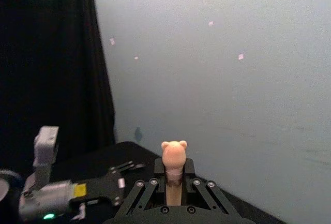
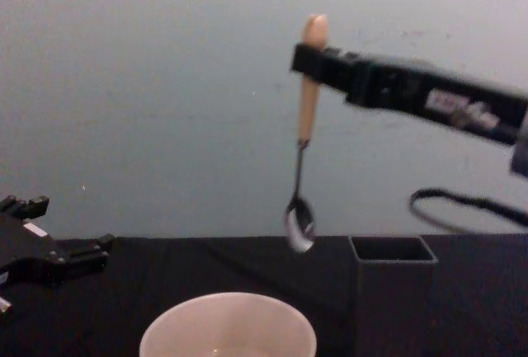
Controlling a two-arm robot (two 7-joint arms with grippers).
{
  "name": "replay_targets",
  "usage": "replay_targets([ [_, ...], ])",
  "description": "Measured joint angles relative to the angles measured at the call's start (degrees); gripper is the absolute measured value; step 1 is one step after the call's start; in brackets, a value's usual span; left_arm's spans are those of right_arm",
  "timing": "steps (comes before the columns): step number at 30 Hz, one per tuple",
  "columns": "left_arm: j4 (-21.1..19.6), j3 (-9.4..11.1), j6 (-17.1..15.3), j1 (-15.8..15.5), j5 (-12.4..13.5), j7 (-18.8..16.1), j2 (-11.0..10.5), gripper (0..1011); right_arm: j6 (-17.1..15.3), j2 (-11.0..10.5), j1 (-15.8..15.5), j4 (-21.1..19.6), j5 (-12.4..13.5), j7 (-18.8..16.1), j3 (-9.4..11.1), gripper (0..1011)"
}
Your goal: Pick up the stirring spoon with one hand, stir inside the cup, then place it back in its original position.
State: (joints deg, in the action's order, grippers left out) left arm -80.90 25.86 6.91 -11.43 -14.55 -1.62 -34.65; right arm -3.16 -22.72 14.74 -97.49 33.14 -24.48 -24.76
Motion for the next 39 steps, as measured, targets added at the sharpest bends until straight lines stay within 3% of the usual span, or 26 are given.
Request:
replay_targets([
  [7, 0.0, 0.0, 0.0, 0.0, 0.0, 0.0, 0.0, 1001, 1.94, 1.19, 0.82, 3.24, -2.84, -1.39, -3.8, 213],
  [13, 0.0, 0.0, 0.0, 0.0, 0.0, 0.0, 0.0, 1001, 2.13, 2.05, 1.17, 5.48, -5.15, -1.77, -5.86, 213],
  [24, 0.0, 0.0, 0.0, 0.0, 0.0, 0.0, 0.0, 1001, 2.95, 3.43, 0.96, 8.63, -7.84, -2.24, -7.57, 213],
  [39, 0.0, 0.0, 0.0, 0.0, 0.0, 0.0, 0.0, 1001, 6.16, 7.74, 1.27, 14.7, -12.46, -0.76, -8.12, 213],
])
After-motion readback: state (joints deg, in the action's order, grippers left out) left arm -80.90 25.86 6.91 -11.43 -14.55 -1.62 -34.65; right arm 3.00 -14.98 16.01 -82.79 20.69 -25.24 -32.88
